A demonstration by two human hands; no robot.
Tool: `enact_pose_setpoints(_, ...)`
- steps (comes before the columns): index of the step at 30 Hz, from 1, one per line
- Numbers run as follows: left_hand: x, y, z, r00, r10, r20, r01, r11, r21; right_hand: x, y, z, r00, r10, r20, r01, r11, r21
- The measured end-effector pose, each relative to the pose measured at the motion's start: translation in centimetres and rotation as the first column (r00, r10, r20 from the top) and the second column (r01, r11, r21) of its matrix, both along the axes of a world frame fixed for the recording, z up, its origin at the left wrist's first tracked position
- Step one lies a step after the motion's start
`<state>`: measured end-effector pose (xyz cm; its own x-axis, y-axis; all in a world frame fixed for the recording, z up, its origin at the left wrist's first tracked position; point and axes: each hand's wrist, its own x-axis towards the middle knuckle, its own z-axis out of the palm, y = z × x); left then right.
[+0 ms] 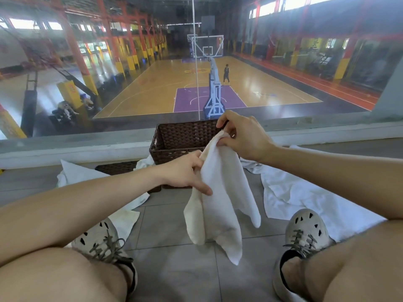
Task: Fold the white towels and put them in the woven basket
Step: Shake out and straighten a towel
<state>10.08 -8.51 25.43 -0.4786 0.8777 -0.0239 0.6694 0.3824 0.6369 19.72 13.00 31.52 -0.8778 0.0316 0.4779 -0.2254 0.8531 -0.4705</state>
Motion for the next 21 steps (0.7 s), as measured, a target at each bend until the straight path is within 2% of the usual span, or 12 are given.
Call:
enact_pose_setpoints(2,0.5,-0.1,0.2,0.998,-0.017,-0.067,0.005,0.985,-0.174,0.2,0.2,-0.1,1.000,0.031,0.000,-0.031,0.999,0.021)
enact_pose_setpoints(5,0.6,-0.2,0.5,0.970,-0.069,-0.234,-0.032,0.915,-0.402,0.4,0.5,-0.2,0.999,0.054,-0.007,-0.053,0.996,0.070)
enact_pose_setpoints(7,0.6,-0.5,0.5,0.955,-0.142,-0.262,-0.002,0.876,-0.482,0.4,0.6,-0.4,0.999,0.041,-0.019,-0.039,0.996,0.084)
enact_pose_setpoints(10,-0.8,-1.9,0.3,0.940,-0.155,-0.305,-0.032,0.848,-0.528,0.3,0.9,-0.5,0.999,-0.038,-0.032,0.039,0.998,0.047)
enact_pose_setpoints(12,-2.3,-3.1,-0.3,0.934,-0.078,-0.348,-0.106,0.870,-0.481,0.0,1.5,-0.5,0.993,-0.119,-0.014,0.119,0.993,0.014)
enact_pose_setpoints(14,-3.5,-4.4,-0.6,0.935,0.061,-0.349,-0.194,0.913,-0.360,-0.3,2.4,-0.3,0.971,-0.229,0.061,0.229,0.973,0.007)
enact_pose_setpoints(16,-4.3,-5.5,-0.2,0.952,0.234,-0.197,-0.264,0.954,-0.143,-0.5,3.4,-0.4,0.930,-0.336,0.146,0.340,0.940,-0.001)
enact_pose_setpoints(18,-4.5,-6.1,0.7,0.932,0.362,-0.023,-0.360,0.931,0.054,-0.4,4.1,-0.7,0.903,-0.383,0.193,0.393,0.919,-0.015)
enact_pose_setpoints(19,-4.5,-6.2,1.1,0.923,0.383,0.032,-0.384,0.917,0.105,-0.4,4.2,-0.9,0.901,-0.386,0.200,0.399,0.917,-0.027)
enact_pose_setpoints(21,-4.2,-6.4,1.5,0.928,0.365,0.074,-0.370,0.927,0.066,-0.4,4.3,-1.3,0.912,-0.363,0.193,0.379,0.924,-0.050)
